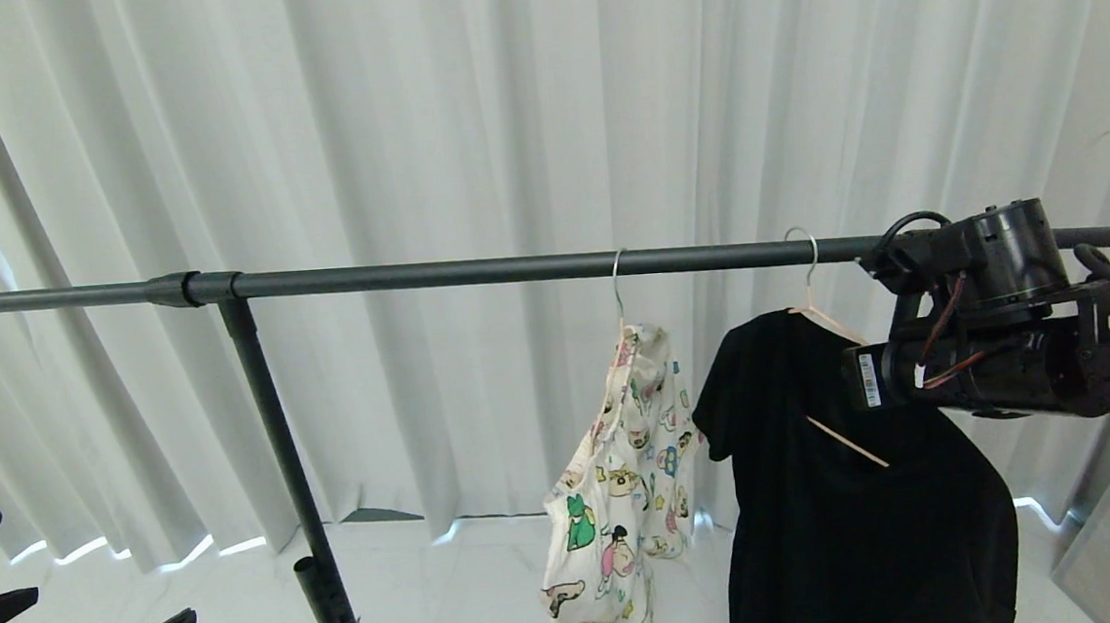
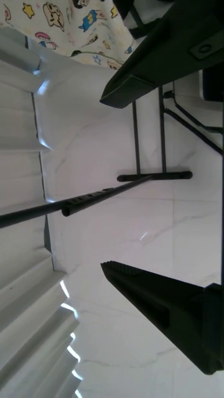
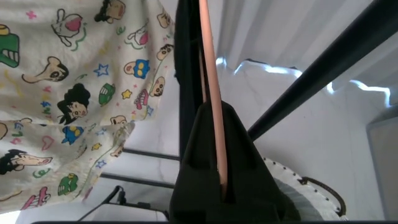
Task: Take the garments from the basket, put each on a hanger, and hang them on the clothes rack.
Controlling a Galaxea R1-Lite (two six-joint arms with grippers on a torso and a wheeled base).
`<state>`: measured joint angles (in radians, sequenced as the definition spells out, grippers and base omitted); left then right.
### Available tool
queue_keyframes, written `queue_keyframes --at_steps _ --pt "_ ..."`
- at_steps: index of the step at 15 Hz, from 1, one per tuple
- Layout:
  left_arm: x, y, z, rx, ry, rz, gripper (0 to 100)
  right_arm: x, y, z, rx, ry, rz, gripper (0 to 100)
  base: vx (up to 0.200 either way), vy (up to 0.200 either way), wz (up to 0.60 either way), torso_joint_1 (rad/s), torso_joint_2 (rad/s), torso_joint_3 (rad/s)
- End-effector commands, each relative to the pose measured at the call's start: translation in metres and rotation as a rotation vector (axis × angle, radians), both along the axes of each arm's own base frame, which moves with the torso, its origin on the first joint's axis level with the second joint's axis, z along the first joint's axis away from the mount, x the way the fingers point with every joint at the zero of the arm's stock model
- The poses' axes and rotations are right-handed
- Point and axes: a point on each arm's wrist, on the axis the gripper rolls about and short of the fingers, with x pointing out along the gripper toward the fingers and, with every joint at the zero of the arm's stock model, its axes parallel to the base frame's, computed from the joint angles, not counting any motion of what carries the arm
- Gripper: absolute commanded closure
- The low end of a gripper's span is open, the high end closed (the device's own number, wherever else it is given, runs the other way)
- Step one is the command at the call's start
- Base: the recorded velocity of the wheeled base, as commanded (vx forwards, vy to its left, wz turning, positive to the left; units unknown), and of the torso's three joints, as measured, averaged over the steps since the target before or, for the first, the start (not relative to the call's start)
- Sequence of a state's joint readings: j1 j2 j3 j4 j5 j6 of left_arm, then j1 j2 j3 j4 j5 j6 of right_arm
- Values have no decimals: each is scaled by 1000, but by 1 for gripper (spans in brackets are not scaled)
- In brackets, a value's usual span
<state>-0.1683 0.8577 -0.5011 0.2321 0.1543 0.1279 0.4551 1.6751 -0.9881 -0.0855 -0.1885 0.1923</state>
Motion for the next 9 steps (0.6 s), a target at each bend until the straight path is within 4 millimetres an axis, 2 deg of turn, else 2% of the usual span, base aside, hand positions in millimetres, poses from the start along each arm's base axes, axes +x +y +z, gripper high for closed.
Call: queue_keyframes --at_steps 1,3,4,9 --pt "0 -1 0 0 0 -13 0 1 1 -1 -1 4 0 100 0 0 0 0 0 0" --pt "0 -2 -1 0 2 -23 0 0 0 0 1 2 1 100 0 0 0 0 0 0" --pt "-1 -2 -1 0 0 -23 0 -1 0 1 2 0 1 0 0 0 0 0 0 0" --pt "0 -2 -1 -1 2 -20 0 -16 -12 27 35 -81 -13 0 0 0 0 0 0 0"
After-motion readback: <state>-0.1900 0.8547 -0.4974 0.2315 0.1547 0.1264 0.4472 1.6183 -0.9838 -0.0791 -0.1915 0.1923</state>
